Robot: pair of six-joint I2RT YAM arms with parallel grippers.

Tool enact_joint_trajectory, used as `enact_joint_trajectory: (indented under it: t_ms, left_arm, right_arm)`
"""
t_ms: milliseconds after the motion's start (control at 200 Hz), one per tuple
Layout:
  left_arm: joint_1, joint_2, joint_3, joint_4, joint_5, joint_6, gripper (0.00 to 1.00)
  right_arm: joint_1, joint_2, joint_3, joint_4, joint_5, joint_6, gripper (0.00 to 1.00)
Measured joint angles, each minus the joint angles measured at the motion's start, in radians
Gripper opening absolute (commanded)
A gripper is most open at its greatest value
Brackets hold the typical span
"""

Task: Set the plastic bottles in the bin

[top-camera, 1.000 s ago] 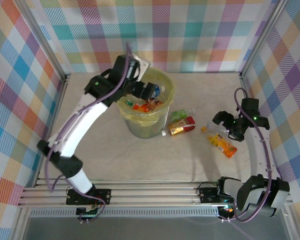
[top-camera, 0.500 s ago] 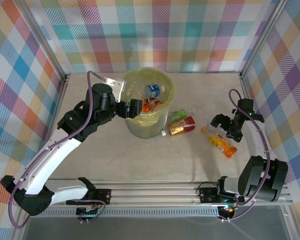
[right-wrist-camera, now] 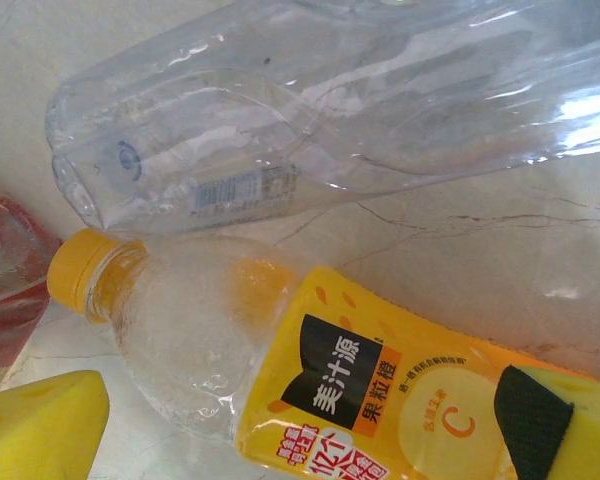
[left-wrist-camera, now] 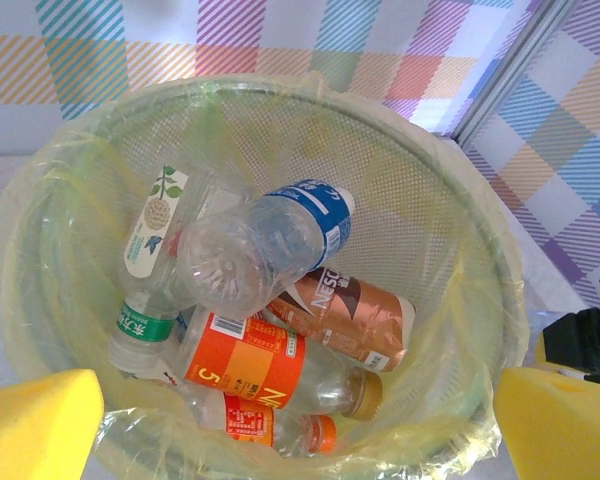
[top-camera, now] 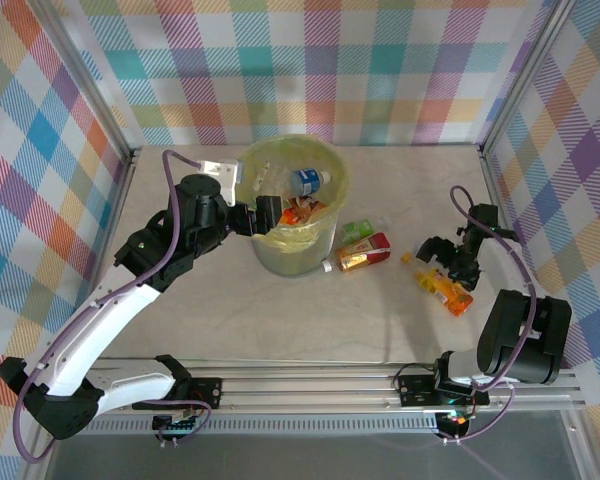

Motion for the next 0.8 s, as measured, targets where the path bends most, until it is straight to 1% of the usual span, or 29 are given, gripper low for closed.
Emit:
enact_joint_trajectory:
  t_ms: [375, 730, 800]
  left_arm:
    - [0.0, 0.0, 0.0, 0.0, -0.019, -0.015, 1.0]
    - [0.0, 0.0, 0.0, 0.0, -0.018, -0.019, 1.0]
    - [0.0, 0.0, 0.0, 0.0, -0.018, -0.021, 1.0]
  right_arm:
    - [0.0, -0.008, -0.035, -0.003, -0.077, 0.0, 1.0]
    - [0.0, -0.109, -0.087, -0.033, -0.126, 0.004, 1.0]
    - [0.0, -0.133, -0.103, -0.035, -0.142, 0.008, 0.99]
